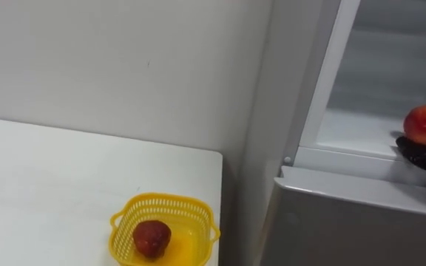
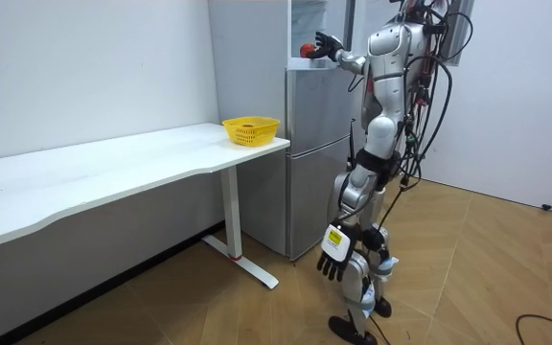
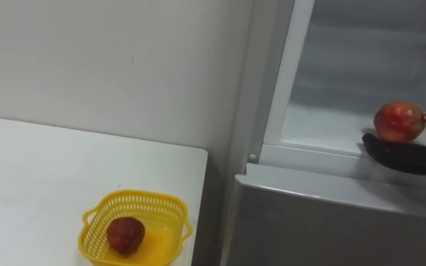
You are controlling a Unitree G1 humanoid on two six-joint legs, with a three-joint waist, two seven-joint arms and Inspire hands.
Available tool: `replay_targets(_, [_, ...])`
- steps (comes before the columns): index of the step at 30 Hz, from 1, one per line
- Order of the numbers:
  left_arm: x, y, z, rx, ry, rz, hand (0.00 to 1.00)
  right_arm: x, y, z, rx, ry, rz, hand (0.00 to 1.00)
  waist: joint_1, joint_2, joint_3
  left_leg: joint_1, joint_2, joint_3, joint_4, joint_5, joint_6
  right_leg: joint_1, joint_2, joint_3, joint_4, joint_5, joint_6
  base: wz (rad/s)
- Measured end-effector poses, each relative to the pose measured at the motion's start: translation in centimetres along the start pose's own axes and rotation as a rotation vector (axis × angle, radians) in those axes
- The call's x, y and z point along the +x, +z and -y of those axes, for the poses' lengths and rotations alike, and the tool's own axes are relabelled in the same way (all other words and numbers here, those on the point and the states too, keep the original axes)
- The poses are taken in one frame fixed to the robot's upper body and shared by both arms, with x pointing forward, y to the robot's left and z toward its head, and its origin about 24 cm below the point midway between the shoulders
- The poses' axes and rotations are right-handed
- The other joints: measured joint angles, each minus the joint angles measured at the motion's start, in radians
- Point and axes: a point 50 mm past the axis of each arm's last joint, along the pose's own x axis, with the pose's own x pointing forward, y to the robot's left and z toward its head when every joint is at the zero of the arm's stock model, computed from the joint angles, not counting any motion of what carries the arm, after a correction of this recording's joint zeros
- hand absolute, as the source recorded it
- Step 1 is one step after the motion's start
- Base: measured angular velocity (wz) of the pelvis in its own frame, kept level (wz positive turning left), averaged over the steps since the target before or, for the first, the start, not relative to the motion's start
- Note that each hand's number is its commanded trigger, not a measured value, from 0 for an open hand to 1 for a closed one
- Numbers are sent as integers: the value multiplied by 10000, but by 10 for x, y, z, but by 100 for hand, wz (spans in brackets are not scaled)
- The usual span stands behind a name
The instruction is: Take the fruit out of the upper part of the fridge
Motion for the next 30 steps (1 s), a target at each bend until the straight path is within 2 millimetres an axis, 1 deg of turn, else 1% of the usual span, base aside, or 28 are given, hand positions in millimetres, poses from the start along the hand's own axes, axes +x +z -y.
replay_targets(3, [0,-3,1,4,-35,-74,0,4,3,0,25,119,34,0,-35,37,7,-13,-3,-53,17,-1,0,15,2,-11,7,1,-1,3])
replay_targets(7, [0,-4,1,4,-47,-151,0,5,-1,1,30,355,-162,0,-26,101,26,-24,-14,-164,38,-1,-1,38,0,-41,7,1,-1,5])
replay_targets(11, [-1,-5,1,-5,-38,-182,0,11,-1,0,369,603,-405,0,-134,168,6,-41,-22,-185,30,-1,-2,16,-10,-44,24,0,-2,0])
replay_targets(13, [-1,-5,0,0,-15,-204,0,12,-2,-1,594,807,-501,62,-168,171,-1,-41,-25,-190,23,1,-4,14,-14,-43,26,0,-1,0])
replay_targets(14, [-1,-5,-1,3,-3,-249,0,12,-2,-2,661,979,-517,100,-187,167,-3,-42,-27,-190,22,4,-6,10,-14,-39,26,0,-2,0])
replay_targets(17, [-1,-6,-2,14,25,-293,0,12,-2,-5,847,1298,-589,100,-215,136,-18,-28,-29,-182,26,8,-9,21,-3,6,21,0,-2,-2])
replay_targets(18, [-1,-7,-3,-68,52,-300,0,13,-4,-5,859,1386,-668,100,-222,98,-38,-25,-29,-183,26,8,-9,39,0,10,-4,0,-2,0])
replay_targets(22, [-1,-7,-6,-218,116,-312,0,13,-8,-3,618,1680,-945,100,-218,-57,-30,48,-31,-189,29,7,-9,134,4,9,-41,0,-2,0])
replay_targets(26, [-1,-8,-8,-239,128,-316,0,13,-10,-3,680,1769,-1095,100,-217,-101,-33,33,-36,-231,28,7,-9,137,0,-36,-45,0,-2,3])
replay_targets(28, [-1,-8,-9,-242,163,-323,0,17,-11,0,643,1618,-1249,100,-210,-130,-52,31,-43,-278,27,7,-10,150,-6,-112,-50,0,-2,6])
replay_targets(30, [-1,-7,-10,-236,177,-307,0,21,-10,4,480,1539,-1292,100,-192,-127,-49,31,-46,-291,27,7,-9,150,-11,-147,-48,0,-2,2])
